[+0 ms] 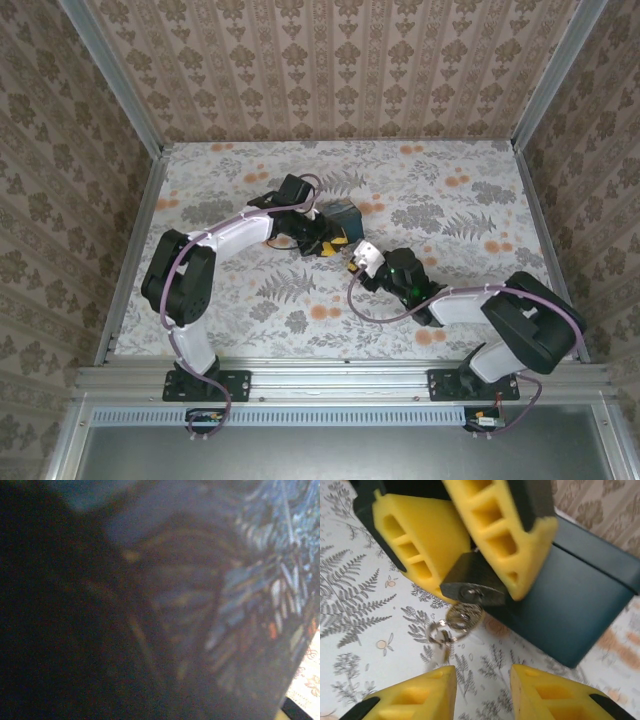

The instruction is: Unlock the padlock with the key

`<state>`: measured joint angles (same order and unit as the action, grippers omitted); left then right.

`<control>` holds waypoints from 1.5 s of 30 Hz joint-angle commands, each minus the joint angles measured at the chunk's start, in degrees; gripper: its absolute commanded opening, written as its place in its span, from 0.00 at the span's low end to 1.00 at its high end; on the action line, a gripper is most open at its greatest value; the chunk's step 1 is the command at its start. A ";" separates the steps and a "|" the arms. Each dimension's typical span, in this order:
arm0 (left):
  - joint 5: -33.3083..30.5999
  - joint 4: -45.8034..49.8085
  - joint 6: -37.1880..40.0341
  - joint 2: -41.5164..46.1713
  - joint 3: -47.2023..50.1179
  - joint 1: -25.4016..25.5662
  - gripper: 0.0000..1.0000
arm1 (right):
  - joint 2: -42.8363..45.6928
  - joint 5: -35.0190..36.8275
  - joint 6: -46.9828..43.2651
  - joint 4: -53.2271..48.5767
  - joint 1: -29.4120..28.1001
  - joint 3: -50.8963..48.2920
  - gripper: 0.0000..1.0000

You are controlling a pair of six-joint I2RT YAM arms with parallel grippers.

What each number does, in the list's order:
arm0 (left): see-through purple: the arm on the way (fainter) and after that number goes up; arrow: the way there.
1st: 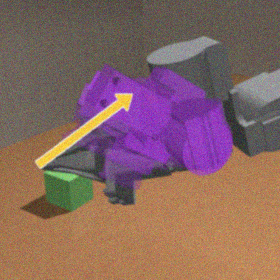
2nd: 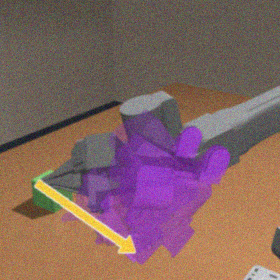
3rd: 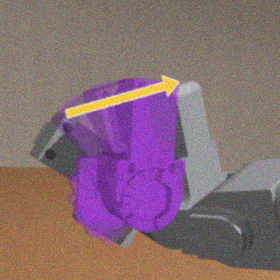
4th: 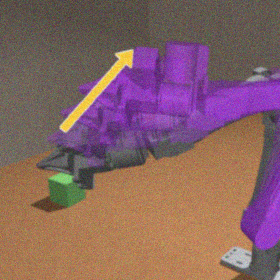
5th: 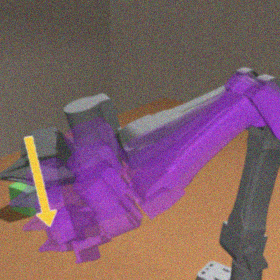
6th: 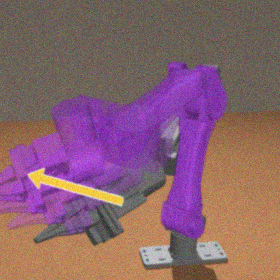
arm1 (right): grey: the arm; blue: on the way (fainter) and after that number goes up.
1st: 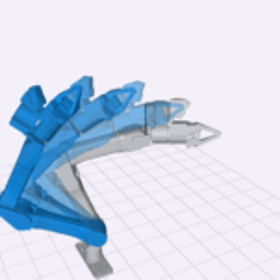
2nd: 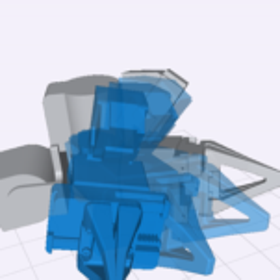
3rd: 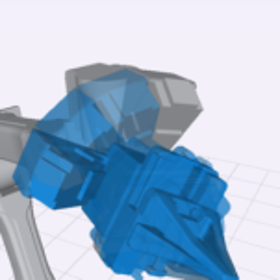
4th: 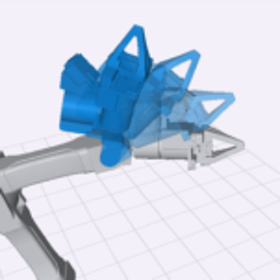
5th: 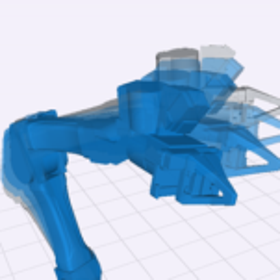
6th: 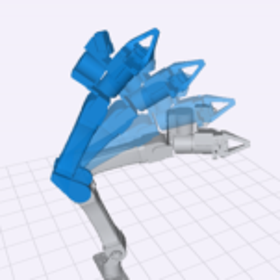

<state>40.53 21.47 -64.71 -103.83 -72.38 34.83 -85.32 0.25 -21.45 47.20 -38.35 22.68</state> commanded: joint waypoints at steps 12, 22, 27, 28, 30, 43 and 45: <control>3.95 -0.83 0.19 2.05 -1.01 -0.55 0.00 | -3.34 6.25 -12.14 13.04 -2.66 2.02 0.29; 4.05 -1.26 0.17 2.76 0.24 -0.99 0.00 | -2.35 9.66 -14.58 13.41 -5.71 3.20 0.29; 4.20 -1.50 0.18 2.85 0.58 -1.08 0.00 | -0.59 9.88 -14.58 10.24 -6.11 4.07 0.23; 4.12 -1.77 0.03 2.93 0.66 -1.16 0.00 | -0.47 9.86 -14.90 8.57 -6.06 4.45 0.22; 4.18 -1.90 0.02 3.04 0.75 -1.25 0.00 | -0.16 9.67 -15.79 5.89 -6.07 4.74 0.22; 3.73 -0.38 0.94 3.98 0.66 -2.14 0.00 | 3.24 10.09 -21.51 -4.40 -5.83 3.01 0.36; 3.72 -0.37 0.90 4.07 0.75 -2.13 0.00 | 2.65 10.33 -21.85 -3.62 -5.78 3.08 0.35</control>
<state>42.83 21.26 -64.71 -102.26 -71.96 32.95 -82.30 9.06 -40.99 44.62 -44.29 25.78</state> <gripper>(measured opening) 0.289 0.355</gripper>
